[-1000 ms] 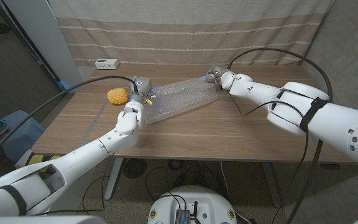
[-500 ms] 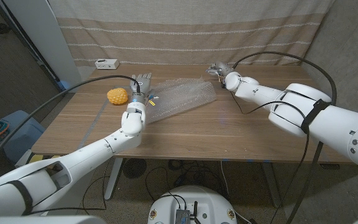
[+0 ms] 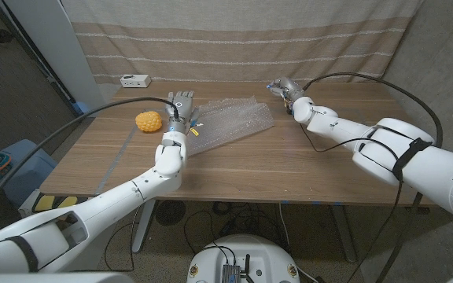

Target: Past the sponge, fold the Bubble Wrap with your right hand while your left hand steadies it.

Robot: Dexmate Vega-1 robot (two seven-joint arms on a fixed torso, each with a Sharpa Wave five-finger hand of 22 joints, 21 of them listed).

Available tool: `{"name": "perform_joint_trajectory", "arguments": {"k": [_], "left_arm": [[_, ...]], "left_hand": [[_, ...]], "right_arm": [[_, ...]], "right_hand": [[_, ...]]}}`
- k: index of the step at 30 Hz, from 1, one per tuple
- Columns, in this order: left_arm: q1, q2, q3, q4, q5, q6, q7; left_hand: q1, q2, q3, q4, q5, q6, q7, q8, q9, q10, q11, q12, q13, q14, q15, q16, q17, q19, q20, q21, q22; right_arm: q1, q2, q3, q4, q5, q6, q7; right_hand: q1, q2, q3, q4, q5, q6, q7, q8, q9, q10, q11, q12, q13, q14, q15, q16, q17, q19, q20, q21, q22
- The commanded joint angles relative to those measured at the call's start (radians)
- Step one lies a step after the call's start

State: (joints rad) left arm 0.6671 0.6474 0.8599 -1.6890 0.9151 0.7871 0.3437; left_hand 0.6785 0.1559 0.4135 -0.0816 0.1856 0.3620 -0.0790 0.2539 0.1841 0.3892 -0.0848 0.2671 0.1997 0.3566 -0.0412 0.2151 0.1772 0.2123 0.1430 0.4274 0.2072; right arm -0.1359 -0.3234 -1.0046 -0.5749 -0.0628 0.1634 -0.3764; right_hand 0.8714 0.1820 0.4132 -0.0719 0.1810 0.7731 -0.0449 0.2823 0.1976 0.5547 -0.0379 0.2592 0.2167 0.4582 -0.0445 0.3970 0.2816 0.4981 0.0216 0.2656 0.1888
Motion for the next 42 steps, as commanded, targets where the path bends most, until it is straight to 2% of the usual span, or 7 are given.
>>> {"name": "perform_joint_trajectory", "arguments": {"k": [1,4,14,21,26,33,42], "left_arm": [[0.143,0.022,-0.104,-0.192,-0.113,-0.103,0.104],[0.153,0.018,-0.106,-0.213,-0.110,-0.100,0.096],[0.195,0.015,-0.096,-0.254,-0.093,-0.127,0.088],[0.219,0.000,-0.103,-0.264,-0.092,-0.125,0.085],[0.228,-0.006,-0.103,-0.271,-0.088,-0.115,0.073],[0.233,-0.021,-0.105,-0.271,-0.089,-0.103,0.065],[0.212,-0.032,-0.099,-0.260,-0.091,-0.069,0.015]], "left_hand": [[-0.007,0.013,0.030,-0.004,0.009,0.126,0.015,0.020,0.004,0.083,-0.001,0.019,0.005,0.083,-0.036,0.018,0.008,0.064,0.017,0.031,0.003],[-0.013,0.015,0.040,-0.002,0.010,0.165,0.025,0.025,0.005,0.109,0.002,0.024,0.006,0.114,-0.037,0.025,0.011,0.078,0.013,0.038,0.003],[-0.033,0.022,0.082,0.007,0.011,0.303,0.051,0.047,0.009,0.235,-0.002,0.060,0.022,0.244,-0.065,0.067,0.029,0.132,-0.030,0.071,0.006],[0.016,0.038,0.108,-0.026,0.014,0.453,0.064,0.091,0.020,0.363,0.001,0.103,0.045,0.349,-0.085,0.163,0.105,0.206,-0.052,0.124,0.013],[0.054,0.041,0.131,-0.036,0.021,0.547,0.090,0.142,0.041,0.464,0.007,0.145,0.078,0.446,-0.096,0.253,0.178,0.282,-0.060,0.184,0.023],[0.105,0.043,0.147,-0.047,0.030,0.596,0.103,0.185,0.071,0.529,0.012,0.176,0.124,0.510,-0.093,0.367,0.286,0.359,-0.078,0.260,0.041],[0.132,0.041,0.147,-0.053,0.037,0.618,0.116,0.211,0.099,0.579,0.016,0.207,0.165,0.532,-0.091,0.441,0.362,0.374,-0.089,0.307,0.055]], "right_arm": [[-0.218,-0.234,0.112,-0.655,-0.149,-0.137,-0.002],[-0.257,-0.270,0.129,-0.743,-0.199,-0.176,0.025],[-0.388,-0.325,0.232,-0.926,-0.275,-0.217,-0.005],[-0.443,-0.365,0.265,-1.034,-0.351,-0.206,0.010],[-0.434,-0.398,0.276,-1.113,-0.356,-0.210,0.159],[-0.387,-0.388,0.268,-1.115,-0.334,-0.230,0.361],[-0.306,-0.354,0.223,-1.072,-0.345,-0.268,0.545]], "right_hand": [[0.007,0.000,0.006,-0.010,0.003,0.096,0.014,0.048,0.012,0.088,-0.002,0.045,0.024,0.077,-0.108,0.058,0.057,0.037,-0.009,0.020,0.006],[0.015,0.004,0.012,-0.016,0.005,0.121,0.021,0.066,0.018,0.103,-0.003,0.055,0.031,0.086,-0.112,0.070,0.075,0.043,-0.010,0.023,0.007],[0.028,0.009,0.033,-0.022,0.007,0.109,0.011,0.074,0.025,0.089,-0.013,0.055,0.040,0.078,-0.122,0.063,0.091,0.043,-0.017,0.027,0.008],[0.033,0.008,0.042,-0.019,0.003,0.153,0.019,0.115,0.037,0.169,-0.016,0.100,0.061,0.150,-0.136,0.109,0.141,0.080,-0.031,0.050,0.012],[0.032,-0.003,0.035,-0.026,0.002,0.185,0.014,0.154,0.052,0.261,-0.004,0.160,0.092,0.263,-0.129,0.179,0.206,0.124,-0.028,0.082,0.020],[0.015,-0.008,0.025,-0.019,0.001,0.188,0.029,0.171,0.061,0.290,0.022,0.189,0.111,0.287,-0.119,0.200,0.241,0.146,-0.017,0.102,0.025],[0.009,-0.007,0.023,-0.021,0.003,0.201,0.047,0.189,0.070,0.301,0.040,0.206,0.126,0.292,-0.105,0.208,0.265,0.135,-0.009,0.106,0.028]]}}
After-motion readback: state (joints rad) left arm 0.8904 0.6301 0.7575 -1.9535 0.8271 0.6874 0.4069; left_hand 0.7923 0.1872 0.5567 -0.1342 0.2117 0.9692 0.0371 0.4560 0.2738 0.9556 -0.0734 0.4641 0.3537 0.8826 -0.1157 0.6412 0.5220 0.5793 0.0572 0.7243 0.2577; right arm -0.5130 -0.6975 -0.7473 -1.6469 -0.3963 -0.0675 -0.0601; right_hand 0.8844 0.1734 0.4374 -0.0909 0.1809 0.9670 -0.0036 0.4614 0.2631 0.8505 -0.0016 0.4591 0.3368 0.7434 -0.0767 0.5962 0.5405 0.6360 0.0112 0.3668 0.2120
